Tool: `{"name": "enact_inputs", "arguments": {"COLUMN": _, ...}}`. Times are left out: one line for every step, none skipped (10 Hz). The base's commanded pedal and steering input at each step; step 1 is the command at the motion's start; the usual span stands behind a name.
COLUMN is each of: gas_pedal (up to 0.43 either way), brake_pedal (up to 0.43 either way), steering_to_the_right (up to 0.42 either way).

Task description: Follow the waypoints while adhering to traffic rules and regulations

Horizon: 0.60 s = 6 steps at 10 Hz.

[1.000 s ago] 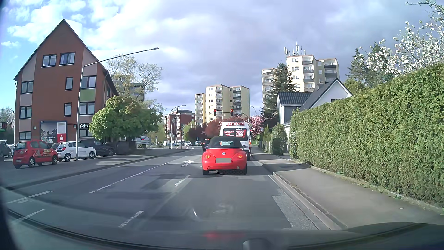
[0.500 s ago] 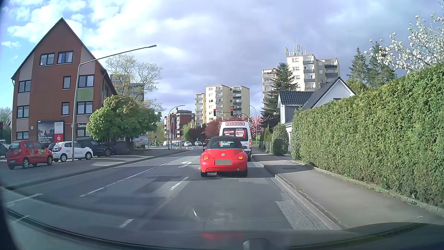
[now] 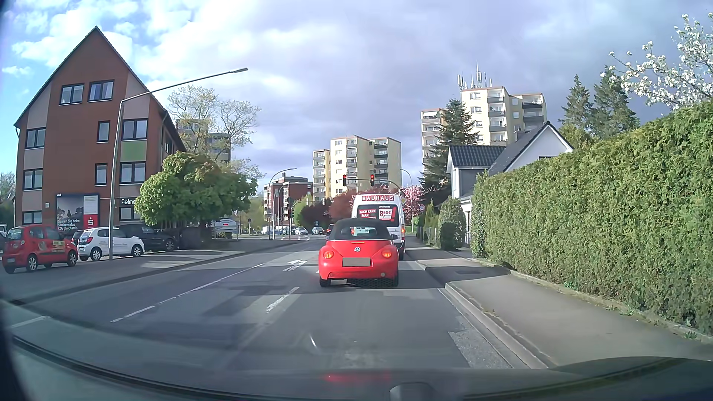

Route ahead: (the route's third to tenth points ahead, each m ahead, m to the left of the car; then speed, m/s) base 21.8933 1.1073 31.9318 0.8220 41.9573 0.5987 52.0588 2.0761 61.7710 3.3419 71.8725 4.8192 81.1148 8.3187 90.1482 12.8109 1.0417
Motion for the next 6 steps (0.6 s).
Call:
{"name": "enact_inputs", "arguments": {"gas_pedal": 0.0, "brake_pedal": 0.0, "steering_to_the_right": -0.003}}
{"name": "enact_inputs", "arguments": {"gas_pedal": 0.0, "brake_pedal": 0.0, "steering_to_the_right": -0.002}}
{"name": "enact_inputs", "arguments": {"gas_pedal": 0.0, "brake_pedal": 0.006, "steering_to_the_right": -0.002}}
{"name": "enact_inputs", "arguments": {"gas_pedal": 0.0, "brake_pedal": 0.0, "steering_to_the_right": -0.003}}
{"name": "enact_inputs", "arguments": {"gas_pedal": 0.0, "brake_pedal": 0.0, "steering_to_the_right": -0.002}}
{"name": "enact_inputs", "arguments": {"gas_pedal": 0.0, "brake_pedal": 0.0, "steering_to_the_right": -0.003}}
